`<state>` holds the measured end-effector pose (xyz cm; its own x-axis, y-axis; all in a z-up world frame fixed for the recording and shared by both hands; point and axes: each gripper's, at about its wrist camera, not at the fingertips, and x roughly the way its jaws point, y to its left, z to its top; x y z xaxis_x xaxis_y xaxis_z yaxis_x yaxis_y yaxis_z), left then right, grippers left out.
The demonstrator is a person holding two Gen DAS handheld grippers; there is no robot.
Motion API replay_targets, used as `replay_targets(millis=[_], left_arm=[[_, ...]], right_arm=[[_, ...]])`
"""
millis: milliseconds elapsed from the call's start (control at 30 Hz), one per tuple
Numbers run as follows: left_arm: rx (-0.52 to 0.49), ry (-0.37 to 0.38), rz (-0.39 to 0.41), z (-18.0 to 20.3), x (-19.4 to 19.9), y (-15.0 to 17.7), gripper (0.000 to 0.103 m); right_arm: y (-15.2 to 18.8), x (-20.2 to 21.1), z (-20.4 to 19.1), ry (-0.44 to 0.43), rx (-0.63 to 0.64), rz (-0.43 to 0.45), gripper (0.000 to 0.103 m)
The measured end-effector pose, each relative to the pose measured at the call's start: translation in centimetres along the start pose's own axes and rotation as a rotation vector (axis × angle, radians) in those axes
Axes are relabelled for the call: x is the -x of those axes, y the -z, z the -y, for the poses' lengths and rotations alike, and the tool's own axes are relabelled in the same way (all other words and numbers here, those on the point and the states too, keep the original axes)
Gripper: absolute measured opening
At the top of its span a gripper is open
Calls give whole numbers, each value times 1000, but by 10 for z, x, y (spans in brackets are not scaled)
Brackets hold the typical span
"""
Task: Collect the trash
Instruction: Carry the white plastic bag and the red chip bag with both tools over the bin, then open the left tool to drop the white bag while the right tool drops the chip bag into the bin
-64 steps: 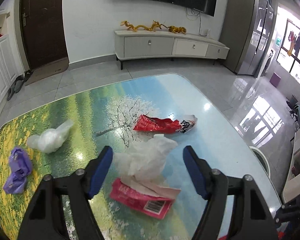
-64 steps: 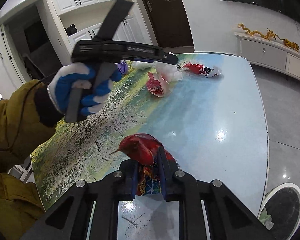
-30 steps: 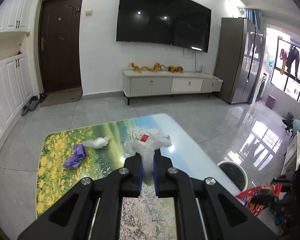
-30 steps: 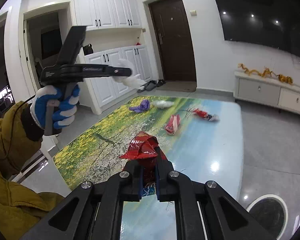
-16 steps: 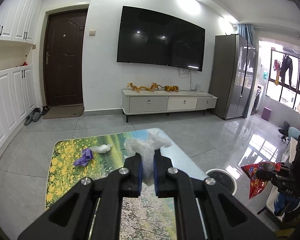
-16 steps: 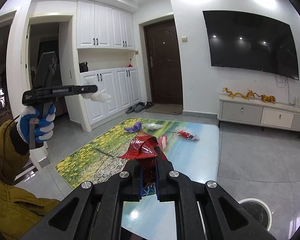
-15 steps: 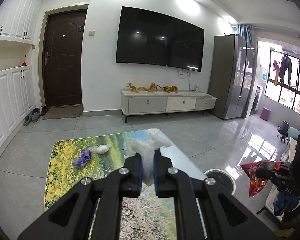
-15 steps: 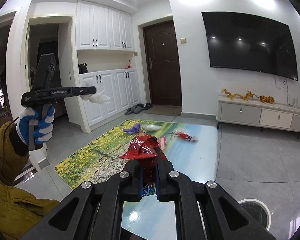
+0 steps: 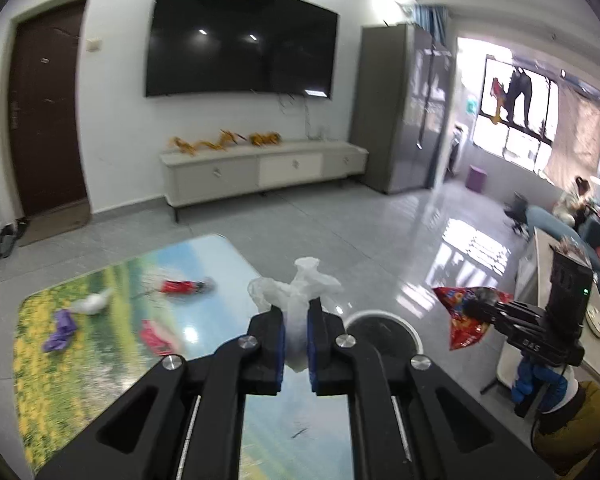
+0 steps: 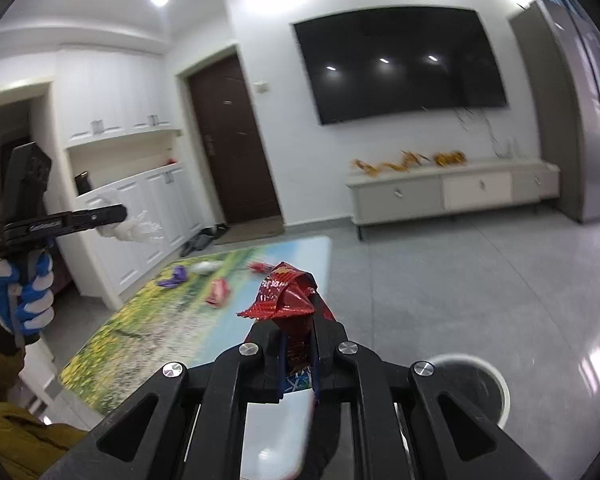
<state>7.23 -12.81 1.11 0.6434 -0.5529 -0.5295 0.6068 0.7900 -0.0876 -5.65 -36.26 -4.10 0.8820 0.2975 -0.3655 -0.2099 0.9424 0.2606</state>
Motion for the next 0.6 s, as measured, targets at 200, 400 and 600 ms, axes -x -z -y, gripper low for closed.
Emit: replay_targets(millis=[200, 400, 600], left_arm=[[-79, 132, -199, 58, -119, -2, 8], [-125, 243, -364, 108, -227, 4, 8], [-125, 288, -458, 137, -308, 14, 9]], right_arm=[[44, -23, 85, 114, -197, -96, 9], [89, -38, 159, 194, -389, -171, 9], [112, -57, 207, 244, -474, -233, 9]])
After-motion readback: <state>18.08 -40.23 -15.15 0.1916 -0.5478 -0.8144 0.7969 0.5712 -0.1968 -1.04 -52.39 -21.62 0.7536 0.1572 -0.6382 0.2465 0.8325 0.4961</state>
